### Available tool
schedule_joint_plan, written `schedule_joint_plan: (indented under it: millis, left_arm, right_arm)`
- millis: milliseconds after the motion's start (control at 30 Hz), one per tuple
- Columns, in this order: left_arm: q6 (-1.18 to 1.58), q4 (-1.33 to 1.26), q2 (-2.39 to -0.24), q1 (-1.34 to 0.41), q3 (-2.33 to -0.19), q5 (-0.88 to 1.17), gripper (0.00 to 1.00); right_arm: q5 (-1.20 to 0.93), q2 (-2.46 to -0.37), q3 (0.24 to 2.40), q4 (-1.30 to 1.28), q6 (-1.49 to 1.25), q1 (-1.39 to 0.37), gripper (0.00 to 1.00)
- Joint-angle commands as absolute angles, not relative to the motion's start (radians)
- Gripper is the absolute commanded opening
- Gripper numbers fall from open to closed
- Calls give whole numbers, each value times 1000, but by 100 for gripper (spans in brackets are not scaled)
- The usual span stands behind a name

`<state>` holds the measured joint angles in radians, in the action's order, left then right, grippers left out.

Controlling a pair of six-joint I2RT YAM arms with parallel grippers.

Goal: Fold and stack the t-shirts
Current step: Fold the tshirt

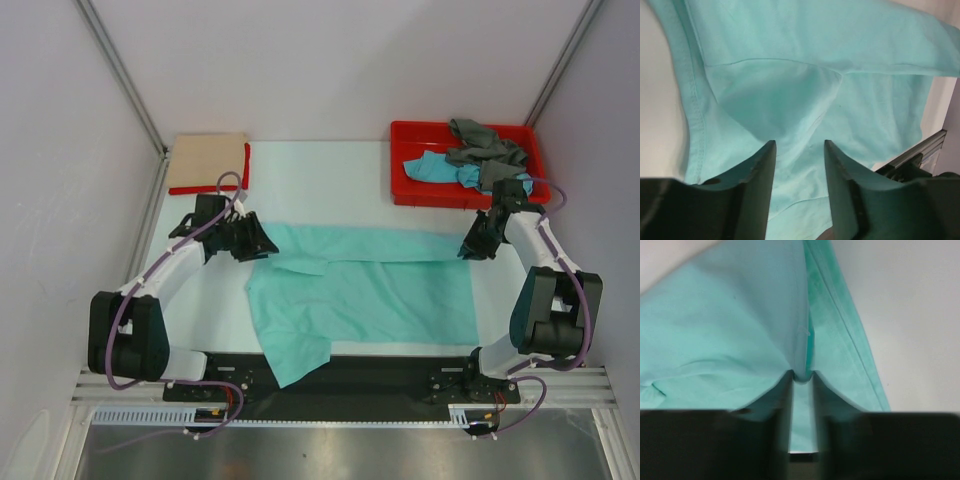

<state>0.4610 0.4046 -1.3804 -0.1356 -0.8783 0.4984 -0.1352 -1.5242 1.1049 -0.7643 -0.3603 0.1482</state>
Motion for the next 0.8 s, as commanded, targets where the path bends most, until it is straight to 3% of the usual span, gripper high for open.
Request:
schedule_joint_plan:
  millis: [0,67,133,267,567,767]
  left_arm:
    - [428,454,-1307,-140,-879,439,50]
    - [399,488,-1275,-140,-899,366,64]
    - [370,492,-1272,-135,-931,331,71]
    - [279,473,-1419,-124,-1043,313,69]
    - [189,440,-1747,-34,-1244,374,52]
    - [227,434,-1824,-11,-1293,454,57]
  right_arm:
    - [-43,-1508,1097,-807,-341,159,33]
    - [-17,-1483,1103,-808,-341,167,46]
    - [-21,-1467,1126,-801,-345,170,58]
    - [-74,-1511,1141,-720,-367,170,62]
    - [-83,-1693,1232,-627,-336,172,65]
    - [-81,-1792,1299,-611,-322,172,65]
